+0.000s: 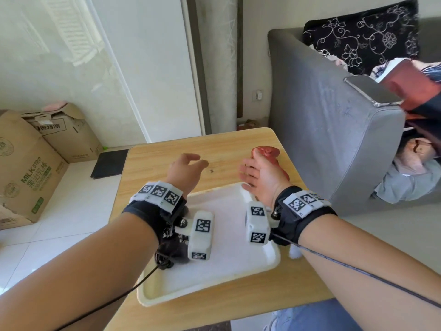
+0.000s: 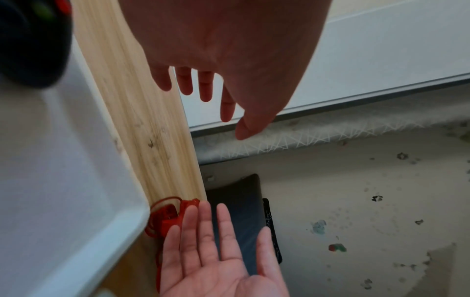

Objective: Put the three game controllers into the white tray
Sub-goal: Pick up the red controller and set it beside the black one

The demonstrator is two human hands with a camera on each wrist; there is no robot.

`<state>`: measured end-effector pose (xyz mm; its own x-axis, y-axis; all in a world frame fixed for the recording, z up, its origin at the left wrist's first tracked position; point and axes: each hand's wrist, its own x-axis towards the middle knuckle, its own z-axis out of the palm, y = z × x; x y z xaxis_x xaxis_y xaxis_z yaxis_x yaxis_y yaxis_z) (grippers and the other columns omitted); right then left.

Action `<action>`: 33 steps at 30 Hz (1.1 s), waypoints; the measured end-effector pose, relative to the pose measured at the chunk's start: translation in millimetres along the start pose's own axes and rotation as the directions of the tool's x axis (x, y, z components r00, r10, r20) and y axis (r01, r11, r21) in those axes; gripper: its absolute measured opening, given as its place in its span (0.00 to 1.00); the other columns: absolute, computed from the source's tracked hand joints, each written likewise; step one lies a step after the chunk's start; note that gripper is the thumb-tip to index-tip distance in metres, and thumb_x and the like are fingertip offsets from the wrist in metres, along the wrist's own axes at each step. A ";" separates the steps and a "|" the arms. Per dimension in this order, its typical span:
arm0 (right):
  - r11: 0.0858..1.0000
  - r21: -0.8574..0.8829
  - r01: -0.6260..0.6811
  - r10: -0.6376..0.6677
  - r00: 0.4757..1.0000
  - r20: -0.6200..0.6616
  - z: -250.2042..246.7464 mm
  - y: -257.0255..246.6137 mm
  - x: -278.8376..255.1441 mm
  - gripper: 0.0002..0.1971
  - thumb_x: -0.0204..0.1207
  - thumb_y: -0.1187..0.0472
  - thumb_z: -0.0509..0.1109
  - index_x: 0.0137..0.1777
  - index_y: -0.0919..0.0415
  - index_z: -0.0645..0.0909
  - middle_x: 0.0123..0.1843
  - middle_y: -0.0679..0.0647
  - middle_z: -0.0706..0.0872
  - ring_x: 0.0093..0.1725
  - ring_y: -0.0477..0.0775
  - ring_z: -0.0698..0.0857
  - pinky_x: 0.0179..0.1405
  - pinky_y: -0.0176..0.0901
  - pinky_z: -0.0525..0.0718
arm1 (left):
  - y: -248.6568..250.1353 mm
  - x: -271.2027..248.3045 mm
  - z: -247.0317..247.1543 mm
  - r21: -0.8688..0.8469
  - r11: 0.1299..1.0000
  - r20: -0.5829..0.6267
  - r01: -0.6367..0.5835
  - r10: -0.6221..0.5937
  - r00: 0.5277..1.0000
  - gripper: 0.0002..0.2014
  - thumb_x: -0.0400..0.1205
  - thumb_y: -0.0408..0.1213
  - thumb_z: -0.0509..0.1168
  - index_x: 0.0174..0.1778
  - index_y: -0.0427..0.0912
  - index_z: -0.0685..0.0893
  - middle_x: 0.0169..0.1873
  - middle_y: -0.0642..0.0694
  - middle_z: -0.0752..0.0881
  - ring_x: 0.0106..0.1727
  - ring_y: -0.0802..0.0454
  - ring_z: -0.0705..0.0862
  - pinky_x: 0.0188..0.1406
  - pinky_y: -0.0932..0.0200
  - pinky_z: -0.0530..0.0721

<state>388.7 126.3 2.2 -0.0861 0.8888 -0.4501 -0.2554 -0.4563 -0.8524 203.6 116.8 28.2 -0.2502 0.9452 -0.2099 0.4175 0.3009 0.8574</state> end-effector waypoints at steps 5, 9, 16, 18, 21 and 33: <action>0.999 0.016 0.044 -0.042 0.995 -0.095 -40.3 -31.8 10.6 0.28 0.79 0.36 0.58 0.68 0.57 0.80 0.64 0.54 0.86 0.63 0.55 0.83 0.66 0.54 0.79 | 30.4 22.0 42.1 -0.163 0.974 0.138 0.154 -0.132 0.982 0.18 0.82 0.44 0.67 0.66 0.43 0.81 0.51 0.49 0.83 0.47 0.54 0.80 0.60 0.50 0.84; 0.999 -0.032 0.016 -0.022 0.984 -0.179 -64.1 -45.5 24.8 0.28 0.80 0.37 0.58 0.69 0.56 0.80 0.66 0.52 0.85 0.66 0.53 0.80 0.71 0.55 0.74 | 41.2 39.9 71.4 -0.229 0.900 0.261 0.370 -0.309 0.915 0.14 0.82 0.41 0.69 0.61 0.42 0.78 0.63 0.44 0.81 0.67 0.45 0.80 0.66 0.48 0.81; 0.986 -0.143 -0.085 0.034 0.944 -0.329 -93.5 -49.6 65.3 0.28 0.83 0.43 0.59 0.75 0.61 0.75 0.68 0.55 0.82 0.71 0.56 0.77 0.63 0.51 0.70 | 45.9 77.3 117.4 -0.142 0.909 0.295 0.391 -0.338 0.894 0.12 0.79 0.47 0.70 0.50 0.43 0.80 0.58 0.43 0.83 0.64 0.45 0.82 0.63 0.48 0.83; 0.975 -0.172 -0.141 0.073 0.933 -0.353 -100.9 -43.2 80.1 0.30 0.81 0.41 0.61 0.75 0.61 0.75 0.72 0.56 0.81 0.73 0.59 0.76 0.68 0.55 0.70 | 43.0 90.0 128.2 -0.102 0.917 0.279 0.385 -0.345 0.896 0.13 0.77 0.51 0.70 0.41 0.45 0.78 0.55 0.43 0.82 0.62 0.44 0.82 0.66 0.45 0.82; 0.965 -0.155 -0.210 0.144 0.924 -0.355 -112.6 -27.3 103.8 0.33 0.74 0.36 0.65 0.72 0.60 0.77 0.67 0.58 0.84 0.68 0.63 0.81 0.71 0.60 0.74 | 35.4 102.5 137.0 -0.043 0.914 0.275 0.404 -0.378 0.884 0.19 0.72 0.58 0.70 0.41 0.46 0.78 0.53 0.43 0.83 0.59 0.43 0.84 0.67 0.42 0.82; 0.956 -0.135 -0.259 0.207 0.927 -0.312 -115.5 -10.8 130.6 0.31 0.68 0.37 0.70 0.63 0.59 0.80 0.62 0.61 0.86 0.59 0.66 0.86 0.63 0.66 0.83 | 23.5 116.9 163.8 -0.026 0.896 0.341 0.443 -0.409 0.846 0.40 0.58 0.63 0.79 0.57 0.35 0.86 0.43 0.39 0.93 0.42 0.43 0.89 0.59 0.38 0.87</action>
<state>491.4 242.5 -78.1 0.1675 0.7166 -0.6770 -0.0919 -0.6724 -0.7345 327.3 255.2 -53.2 -0.0843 0.7201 -0.6887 0.2404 0.6854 0.6873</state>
